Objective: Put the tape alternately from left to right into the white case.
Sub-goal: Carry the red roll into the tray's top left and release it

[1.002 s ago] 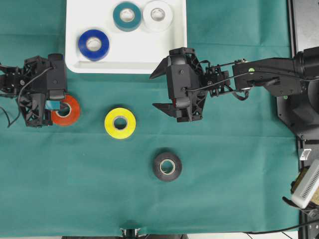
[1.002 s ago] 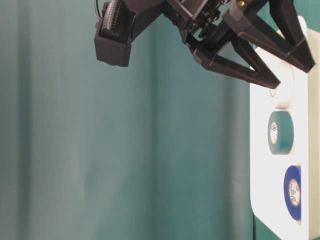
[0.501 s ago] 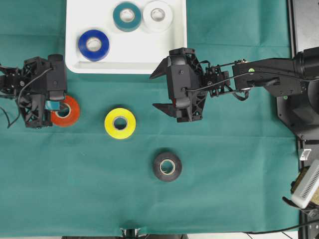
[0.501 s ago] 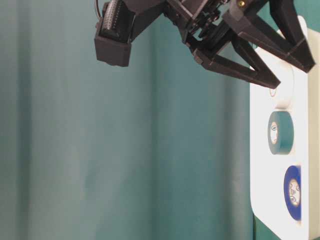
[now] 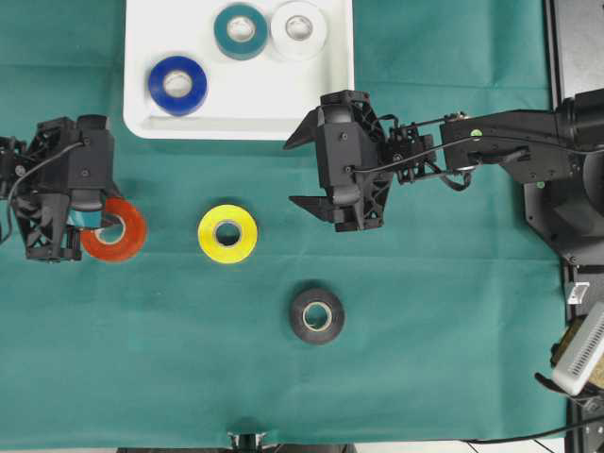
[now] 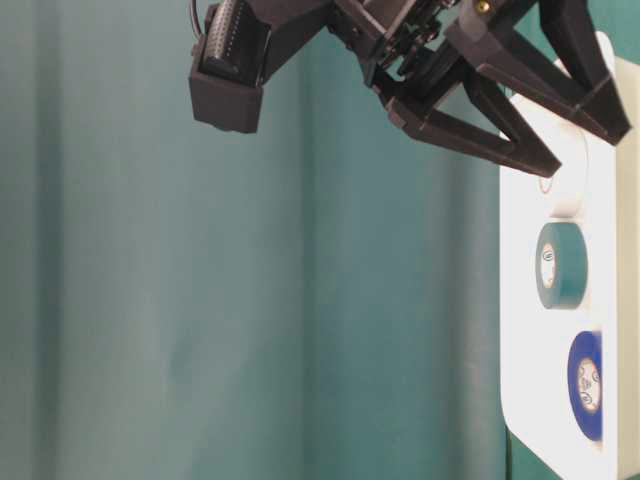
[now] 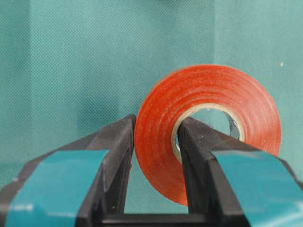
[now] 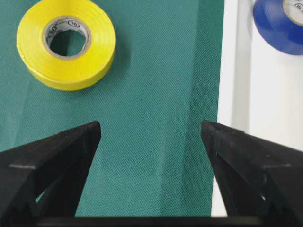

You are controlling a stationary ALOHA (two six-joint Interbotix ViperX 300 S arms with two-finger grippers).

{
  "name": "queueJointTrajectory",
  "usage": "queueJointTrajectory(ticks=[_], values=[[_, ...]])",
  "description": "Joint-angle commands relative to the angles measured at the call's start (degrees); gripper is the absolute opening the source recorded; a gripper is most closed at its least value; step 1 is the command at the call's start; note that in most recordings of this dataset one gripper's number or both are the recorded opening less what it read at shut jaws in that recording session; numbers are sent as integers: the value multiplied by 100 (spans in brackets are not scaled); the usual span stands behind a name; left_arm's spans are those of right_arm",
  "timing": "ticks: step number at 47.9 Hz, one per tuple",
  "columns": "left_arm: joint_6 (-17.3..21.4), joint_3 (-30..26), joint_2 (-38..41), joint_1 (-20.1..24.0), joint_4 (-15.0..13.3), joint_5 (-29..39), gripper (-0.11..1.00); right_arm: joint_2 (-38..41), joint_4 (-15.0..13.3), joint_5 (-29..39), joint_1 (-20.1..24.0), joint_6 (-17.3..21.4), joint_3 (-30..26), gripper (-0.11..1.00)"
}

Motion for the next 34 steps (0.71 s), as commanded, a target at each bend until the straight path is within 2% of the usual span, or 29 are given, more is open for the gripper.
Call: queueJointTrajectory(ticks=[1, 16, 34], values=[[-9, -132, -167, 0, -9, -18, 27, -79, 9, -18, 9, 18, -35, 80], [0, -185, -185, 360, 0, -79, 27, -79, 9, -26, 9, 18, -26, 80], [35, -510, -70, 1679, 18, -88, 27, -79, 9, -26, 9, 18, -35, 80]])
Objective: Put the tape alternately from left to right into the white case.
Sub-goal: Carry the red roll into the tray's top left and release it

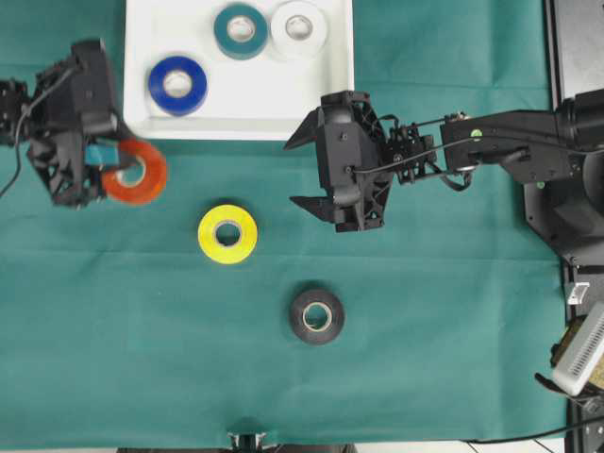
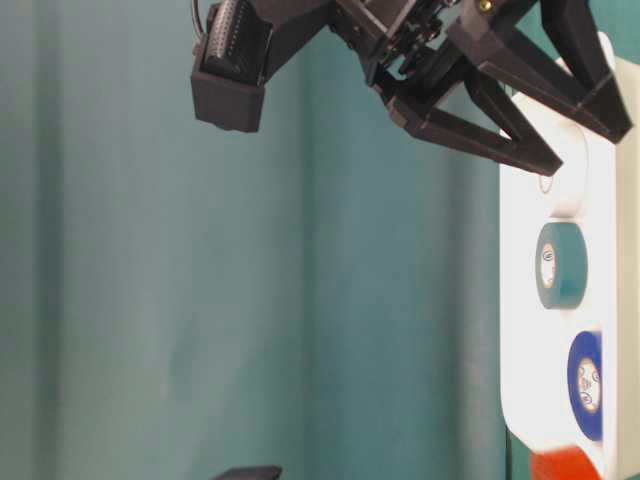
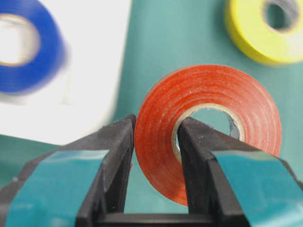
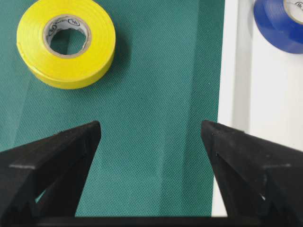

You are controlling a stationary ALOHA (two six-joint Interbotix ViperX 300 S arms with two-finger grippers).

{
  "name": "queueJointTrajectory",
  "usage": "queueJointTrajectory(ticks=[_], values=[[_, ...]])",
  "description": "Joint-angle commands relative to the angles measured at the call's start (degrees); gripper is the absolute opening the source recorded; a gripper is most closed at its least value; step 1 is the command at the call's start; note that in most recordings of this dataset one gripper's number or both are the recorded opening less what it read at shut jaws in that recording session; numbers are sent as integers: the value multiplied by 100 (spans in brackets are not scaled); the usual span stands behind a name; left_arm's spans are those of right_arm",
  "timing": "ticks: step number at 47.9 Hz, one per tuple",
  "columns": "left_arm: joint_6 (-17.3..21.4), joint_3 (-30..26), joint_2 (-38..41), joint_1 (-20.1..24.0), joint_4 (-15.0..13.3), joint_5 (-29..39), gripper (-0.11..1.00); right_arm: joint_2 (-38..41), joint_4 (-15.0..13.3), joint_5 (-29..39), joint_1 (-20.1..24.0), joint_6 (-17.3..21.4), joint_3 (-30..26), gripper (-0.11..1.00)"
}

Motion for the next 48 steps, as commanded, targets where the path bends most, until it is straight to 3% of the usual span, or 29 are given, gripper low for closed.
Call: queueJointTrajectory(ticks=[1, 9, 18, 36, 48], values=[[9, -246, 9, 378, 18, -44, 27, -88, 9, -26, 9, 9, -53, 81], [35, -501, 193, 853, 18, -62, 27, -88, 9, -26, 9, 9, -53, 80], [369, -844, 642, 1389, 18, -202, 27, -88, 9, -26, 9, 9, -44, 80], [791, -1635, 1547, 2136, 18, -220, 27, -88, 9, -26, 9, 9, -18, 80], [817, -2004, 1960, 2593, 18, -220, 27, -88, 9, -26, 18, 18, -18, 80]])
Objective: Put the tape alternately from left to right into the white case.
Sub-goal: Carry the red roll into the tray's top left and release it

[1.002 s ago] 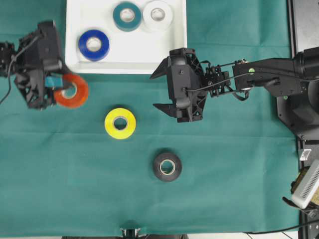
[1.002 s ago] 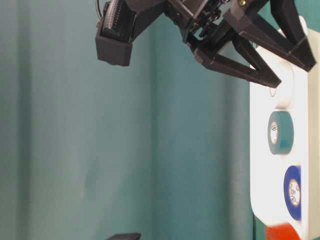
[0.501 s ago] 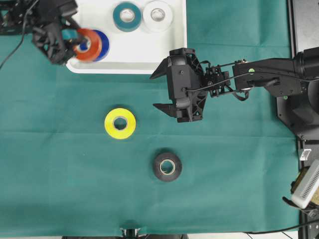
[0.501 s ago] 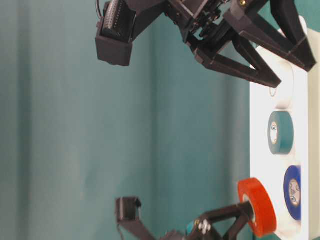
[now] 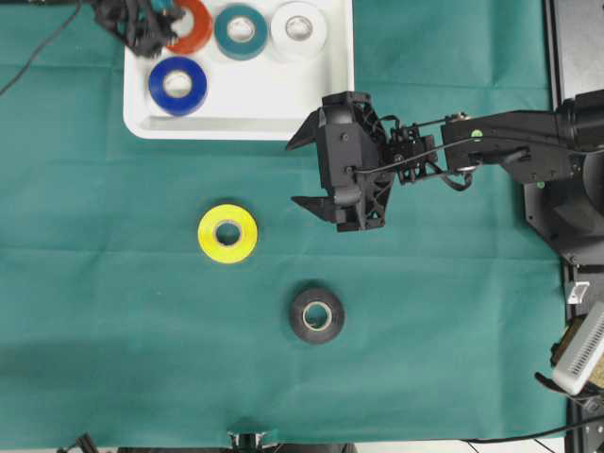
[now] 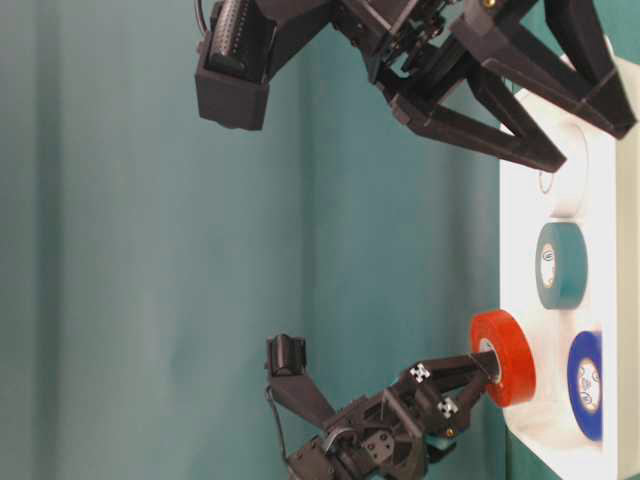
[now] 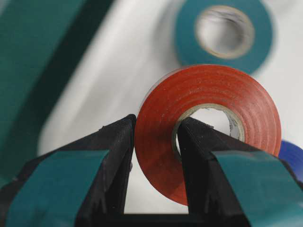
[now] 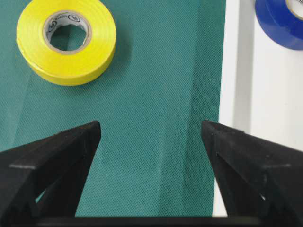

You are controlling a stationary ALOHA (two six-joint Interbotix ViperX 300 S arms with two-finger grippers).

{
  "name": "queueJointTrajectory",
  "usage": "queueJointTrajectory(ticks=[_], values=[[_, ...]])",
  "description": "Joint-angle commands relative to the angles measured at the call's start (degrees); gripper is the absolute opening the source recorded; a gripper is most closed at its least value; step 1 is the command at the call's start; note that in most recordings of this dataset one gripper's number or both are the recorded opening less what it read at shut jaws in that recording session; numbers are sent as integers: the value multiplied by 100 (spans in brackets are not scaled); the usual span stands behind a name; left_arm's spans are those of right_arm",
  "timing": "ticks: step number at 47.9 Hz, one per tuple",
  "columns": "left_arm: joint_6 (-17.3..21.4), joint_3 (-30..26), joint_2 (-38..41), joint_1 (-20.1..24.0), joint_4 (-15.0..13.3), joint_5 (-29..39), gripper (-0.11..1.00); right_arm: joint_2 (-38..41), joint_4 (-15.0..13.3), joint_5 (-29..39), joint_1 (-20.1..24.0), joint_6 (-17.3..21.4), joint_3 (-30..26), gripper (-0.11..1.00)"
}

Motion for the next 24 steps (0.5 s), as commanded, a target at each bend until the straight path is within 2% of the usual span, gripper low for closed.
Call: queueJointTrajectory(ticks=[1, 24], values=[[9, -237, 44, 149, 9, -53, 27, -79, 0, -26, 9, 9, -44, 80], [0, -264, 141, 237, 9, -18, 27, -79, 9, -26, 18, 18, -44, 80]])
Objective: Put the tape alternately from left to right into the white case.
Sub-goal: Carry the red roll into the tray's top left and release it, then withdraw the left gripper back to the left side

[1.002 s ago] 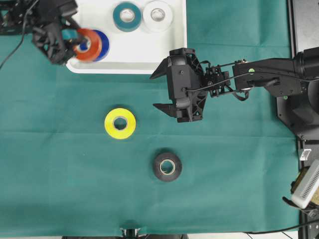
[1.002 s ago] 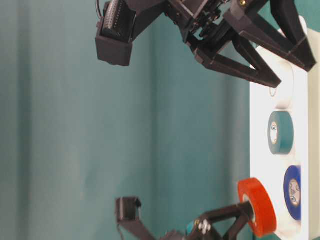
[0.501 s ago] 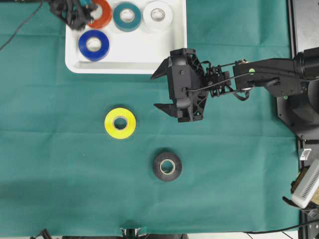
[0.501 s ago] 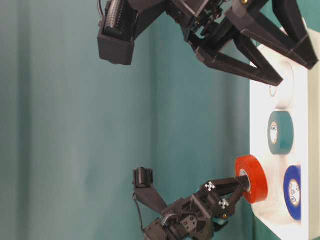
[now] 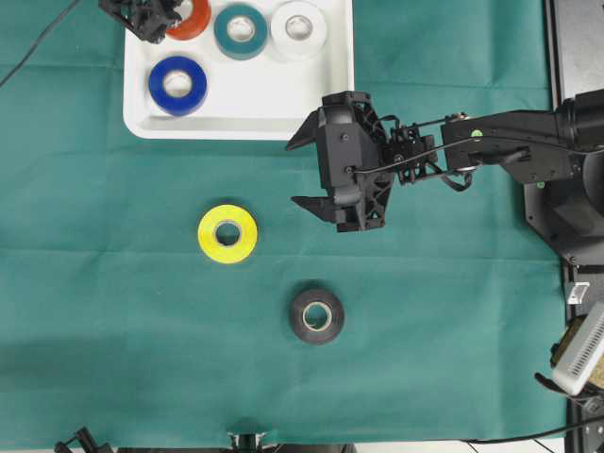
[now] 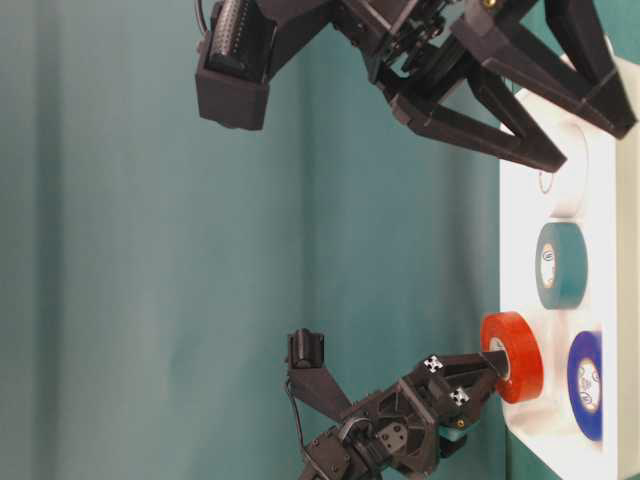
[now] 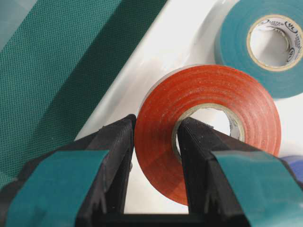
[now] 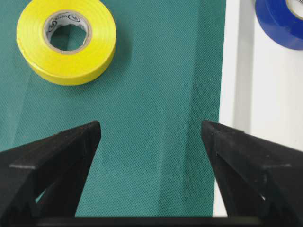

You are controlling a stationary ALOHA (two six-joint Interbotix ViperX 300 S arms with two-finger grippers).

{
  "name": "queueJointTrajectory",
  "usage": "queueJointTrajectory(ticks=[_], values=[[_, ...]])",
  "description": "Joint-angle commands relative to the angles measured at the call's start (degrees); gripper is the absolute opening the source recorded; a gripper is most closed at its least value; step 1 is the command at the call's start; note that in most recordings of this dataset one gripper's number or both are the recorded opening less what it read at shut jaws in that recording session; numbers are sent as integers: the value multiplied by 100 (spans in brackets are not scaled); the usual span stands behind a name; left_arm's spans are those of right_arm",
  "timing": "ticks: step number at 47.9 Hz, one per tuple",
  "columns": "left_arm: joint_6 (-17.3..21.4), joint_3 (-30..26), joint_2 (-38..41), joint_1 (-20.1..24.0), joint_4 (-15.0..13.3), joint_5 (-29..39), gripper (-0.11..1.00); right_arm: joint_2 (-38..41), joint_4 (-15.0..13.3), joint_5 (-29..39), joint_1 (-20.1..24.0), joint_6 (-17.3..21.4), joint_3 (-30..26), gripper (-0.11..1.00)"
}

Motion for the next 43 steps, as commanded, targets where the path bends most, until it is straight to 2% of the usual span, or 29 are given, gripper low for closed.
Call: queueJointTrajectory(ticks=[1, 12, 14, 22, 26, 29, 43], values=[[0, -88, -158, 9, 9, -9, 27, -79, 9, -26, 9, 9, -44, 80], [9, -44, -167, 0, 9, 79, 27, -79, 9, -26, 9, 9, -53, 80], [9, -18, -176, 0, 9, 79, 35, -79, 9, -26, 18, 9, -53, 80], [9, 18, -237, 0, 9, 79, 83, -79, 9, -26, 9, 0, -53, 80], [9, 35, -264, 0, 9, 79, 97, -79, 9, -35, 9, 9, -44, 80], [9, 35, -290, 0, 9, 79, 100, -79, 9, -26, 9, 9, -53, 80], [9, 44, -334, -88, 9, 79, 100, -79, 9, -26, 18, 9, -44, 80]])
